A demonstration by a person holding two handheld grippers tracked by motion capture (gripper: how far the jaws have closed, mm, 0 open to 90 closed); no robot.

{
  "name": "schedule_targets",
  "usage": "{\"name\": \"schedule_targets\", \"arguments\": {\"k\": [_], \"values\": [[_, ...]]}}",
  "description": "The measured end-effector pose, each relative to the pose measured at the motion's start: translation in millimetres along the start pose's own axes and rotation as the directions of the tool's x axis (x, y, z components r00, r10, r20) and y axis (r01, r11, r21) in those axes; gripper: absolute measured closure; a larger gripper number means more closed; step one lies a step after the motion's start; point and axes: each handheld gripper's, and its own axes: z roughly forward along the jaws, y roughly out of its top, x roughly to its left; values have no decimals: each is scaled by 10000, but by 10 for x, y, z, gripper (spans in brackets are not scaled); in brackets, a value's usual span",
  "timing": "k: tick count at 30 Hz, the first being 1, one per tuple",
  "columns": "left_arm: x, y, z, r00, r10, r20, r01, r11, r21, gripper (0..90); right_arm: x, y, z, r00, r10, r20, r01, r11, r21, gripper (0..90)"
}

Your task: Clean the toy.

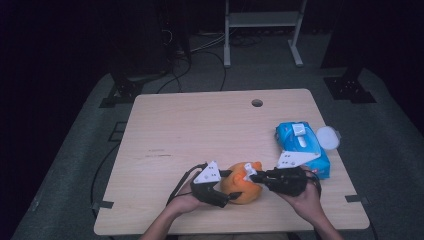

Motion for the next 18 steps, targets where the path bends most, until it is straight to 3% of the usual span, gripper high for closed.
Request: {"name": "schedule_targets", "arguments": {"k": [3, 5, 7, 8, 13, 16, 18], "values": [[14, -6, -8, 9999, -115, -8, 115, 9999, -46, 275, 92, 45, 37, 9993, -337, -183, 337, 9994, -39, 828], [32, -10, -22, 9995, -304, -23, 304, 9995, -81, 275, 130, 73, 64, 9982, -594, 4, 594, 9982, 39, 827], [67, -16, -31, 9988, -485, 23, 486, 9987, -147, 277, 61, 55, 51, 9986, -477, 230, 477, 9989, -33, 827], [79, -21, -33, 9982, -591, 55, 592, 9980, -199, 279, -24, 15, 26, 9973, -353, 650, 353, 9994, 9, 827], [161, -56, -57, 9926, -1195, 215, 1203, 9920, -385, 279, -178, -103, -18, 9943, 213, 1041, -223, 9997, 88, 828], [162, -43, -51, 9899, -1397, 221, 1405, 9893, -404, 268, -89, -65, 16, 9953, -11, 965, 5, 10000, 62, 828], [149, -15, -54, 9899, -1393, 245, 1399, 9899, -219, 200, 0, -26, 67, 9965, -204, 809, 203, 9998, 20, 828]]}}
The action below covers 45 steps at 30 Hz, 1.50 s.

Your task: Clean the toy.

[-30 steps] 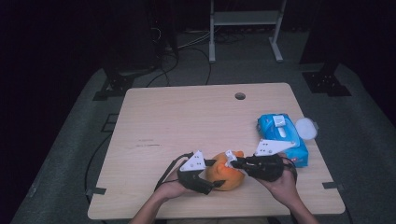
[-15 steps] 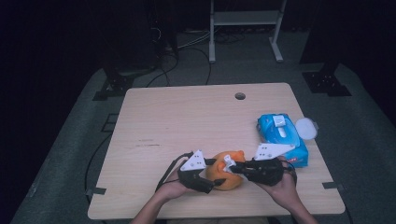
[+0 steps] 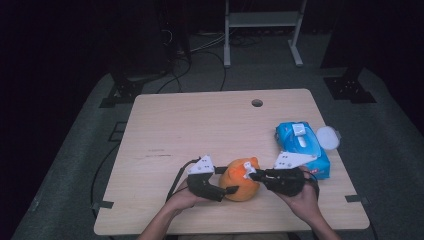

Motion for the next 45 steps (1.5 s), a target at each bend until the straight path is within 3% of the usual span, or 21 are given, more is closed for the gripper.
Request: {"name": "schedule_targets", "arguments": {"k": [3, 7, 10, 14, 17, 21, 26, 29, 33, 34, 35, 36, 37, 39, 45], "values": [[-16, 5, -8, 9999, 101, -83, -101, 9999, 52, 166, 87, 39, 49, 9995, -103, -292, 100, 9999, -117, 828], [8, 8, -39, 9994, 340, -49, -339, 9994, 118, 254, 122, 50, 54, 9990, -344, -284, 341, 9994, -99, 827], [46, -13, -45, 9997, 222, -30, -222, 9998, 19, 298, 27, 27, 27, 9997, -228, -94, 227, 9996, -146, 827], [87, -41, -63, 9999, 3, 117, -2, 10000, -78, 302, -174, -76, -2, 9985, 385, 387, -383, 9993, -50, 826], [90, -48, -64, 9999, 24, 113, -23, 9999, -97, 302, -212, -115, -14, 9976, 495, 478, -495, 9988, -19, 826], [90, -49, -54, 10000, -22, 12, 23, 9999, -112, 300, -130, -93, -14, 9984, 380, 413, -379, 9993, -23, 829], [104, -63, -58, 9998, -213, -3, 213, 9996, -202, 299, 82, -3, 48, 9994, -95, -333, 88, 9997, -209, 828], [113, -71, -71, 9997, -251, 53, 252, 9995, -210, 302, 148, 24, 76, 9985, -412, -359, 408, 9991, -100, 828], [125, -76, -78, 9997, -200, 147, 203, 9996, -213, 314, 13, -14, 32, 9998, -152, -152, 150, 9998, -165, 827], [123, -79, -79, 9996, -203, 174, 207, 9996, -211, 316, -93, -60, 0, 9998, 159, 103, -157, 9997, -169, 827], [122, -84, -77, 9996, -173, 218, 178, 9996, -233, 316, -93, -60, 0, 9998, 159, 103, -157, 9997, -169, 827], [112, -89, -79, 9995, 29, 307, -24, 9998, -178, 317, -212, -108, -12, 9977, 601, 302, -597, 9981, -136, 826], [112, -89, -79, 9995, 29, 307, -24, 9998, -178, 317, -212, -108, -12, 9977, 601, 302, -597, 9981, -136, 826], [106, -85, -77, 9993, 120, 342, -115, 9998, -151, 316, -312, -151, -11, 9940, 1074, 217, -1070, 9941, -192, 825], [46, -83, -73, 9947, 921, 460, -921, 9957, -21, 317, -371, -154, -26, 9913, 1265, 354, -1259, 9919, -185, 824]]}}
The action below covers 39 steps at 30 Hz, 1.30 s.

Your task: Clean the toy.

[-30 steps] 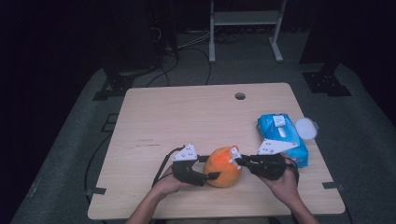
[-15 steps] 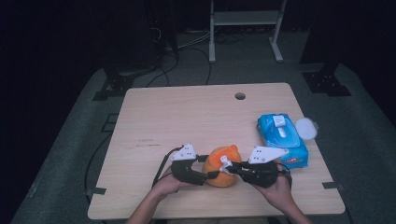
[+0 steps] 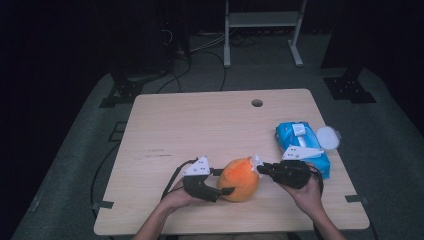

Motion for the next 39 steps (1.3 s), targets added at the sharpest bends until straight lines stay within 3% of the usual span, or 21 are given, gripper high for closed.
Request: {"name": "schedule_targets", "arguments": {"k": [3, 5, 10, 12, 13, 16, 17, 18, 20, 22, 23, 26, 27, 28, 29, 31, 32, 36, 37, 39], "values": [[-88, 22, 33, 9962, 858, 127, -860, 9961, 213, 316, -32, 38, -38, 9998, 192, -52, -193, 9995, -232, 825], [-131, 33, 52, 9928, 1198, 94, -1200, 9924, 268, 300, -20, 47, -53, 9998, 159, -109, -162, 9995, -256, 825], [-111, 50, 85, 9973, 690, -247, -686, 9975, 164, 174, 6, 28, -24, 9995, 162, -254, -164, 9998, -84, 828], [-144, 57, 96, 9954, 881, -370, -875, 9960, 162, 201, 9, 29, -18, 9992, 213, -349, -216, 9997, -65, 830], [-157, 64, 96, 9943, 963, -465, -958, 9953, 137, 313, 10, 32, -22, 9985, 307, -447, -312, 9995, -92, 832], [-196, 147, 63, 9833, 1491, -1039, -1528, 9878, -283, 376, 13, 52, -49, 9983, 336, -477, -349, 9991, -254, 834], [-201, 176, 50, 9802, 1563, -1217, -1637, 9851, -533, 390, 26, 103, -97, 9964, 410, -747, -457, 9971, -615, 835], [-204, 192, 44, 9775, 1630, -1340, -1732, 9825, -682, 390, 26, 103, -97, 9964, 410, -747, -457, 9971, -615, 835], [-203, 192, 59, 9695, 1941, -1494, -2031, 9780, -473, 381, 61, 151, -119, 9983, 160, -569, -201, 9972, -724, 835], [-192, 122, 121, 9706, 2033, -1288, -2026, 9791, 189, 355, 67, 147, -92, 9979, 99, -635, -131, 9987, -499, 835], [-193, 75, 144, 9717, 2136, -1007, -2130, 9769, 166, 341, 70, 125, -58, 9971, 55, -762, -81, 9994, -335, 835], [-224, 62, 135, 9671, 2376, -912, -2357, 9713, 320, 334, 202, 109, 4, 9949, -460, -902, 468, 9989, 72, 835], [-233, 47, 139, 9672, 2404, -824, -2389, 9707, 271, 335, 305, 154, -11, 9877, -768, -1365, 770, 9970, -34, 835], [-233, 47, 139, 9672, 2404, -824, -2389, 9707, 271, 335, 305, 154, -11, 9877, -768, -1365, 770, 9970, -34, 835], [-240, 45, 144, 9658, 2473, -773, -2455, 9689, 320, 335, 433, 194, 5, 9798, -1216, -1588, 1236, 9923, 24, 835], [-262, 50, 150, 9592, 2746, -667, -2714, 9610, 528, 334, 486, 204, 23, 9767, -1478, -1554, 1517, 9883, 131, 834], [-264, 49, 147, 9608, 2703, -625, -2672, 9621, 539, 330, 518, 205, 35, 9752, -1641, -1484, 1692, 9853, 222, 834], [-219, 39, 117, 9824, 1859, -177, -1858, 9826, 81, 315, 420, 196, 14, 9809, -1650, -1033, 1690, 9851, 318, 833], [-210, 43, 112, 9847, 1741, -117, -1741, 9847, 8, 316, 331, 174, -16, 9867, -1400, -822, 1430, 9892, 325, 833], [-212, 58, 122, 9861, 1652, -150, -1653, 9862, -80, 319, 298, 162, -32, 9889, -1303, -712, 1331, 9904, 371, 834]]}}
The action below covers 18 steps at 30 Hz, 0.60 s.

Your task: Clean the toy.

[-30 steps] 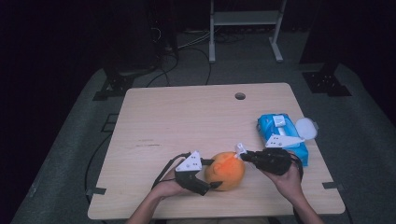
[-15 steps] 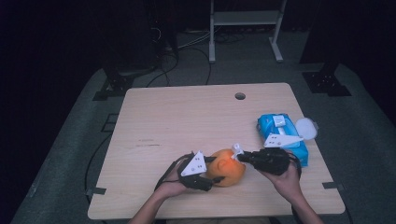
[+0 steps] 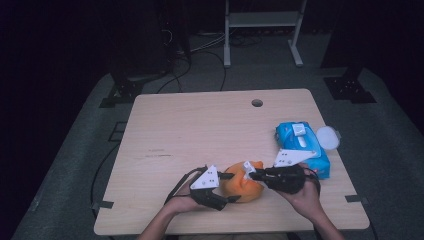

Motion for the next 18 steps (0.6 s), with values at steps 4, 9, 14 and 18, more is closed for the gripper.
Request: {"name": "schedule_targets", "arguments": {"k": [4, 9, 14, 18], "values": [[-54, 17, 50, 9992, 314, -251, -308, 9992, 240, 350, 31, -18, -14, 9989, 110, -455, -106, 9999, 90, 834], [-37, 44, 7, 9991, -20, -418, 23, 10000, 70, 290, 111, -12, 29, 9988, 45, -489, -43, 10000, 49, 835], [-108, 51, 133, 9952, 245, -945, -208, 9990, 401, 198, 82, -10, 86, 9981, 479, -380, -481, 9988, -51, 835], [-127, 41, 100, 9928, 622, -1019, -584, 9975, 392, 344, 121, 23, 36, 9980, 278, -560, -279, 9996, -5, 837]]}}
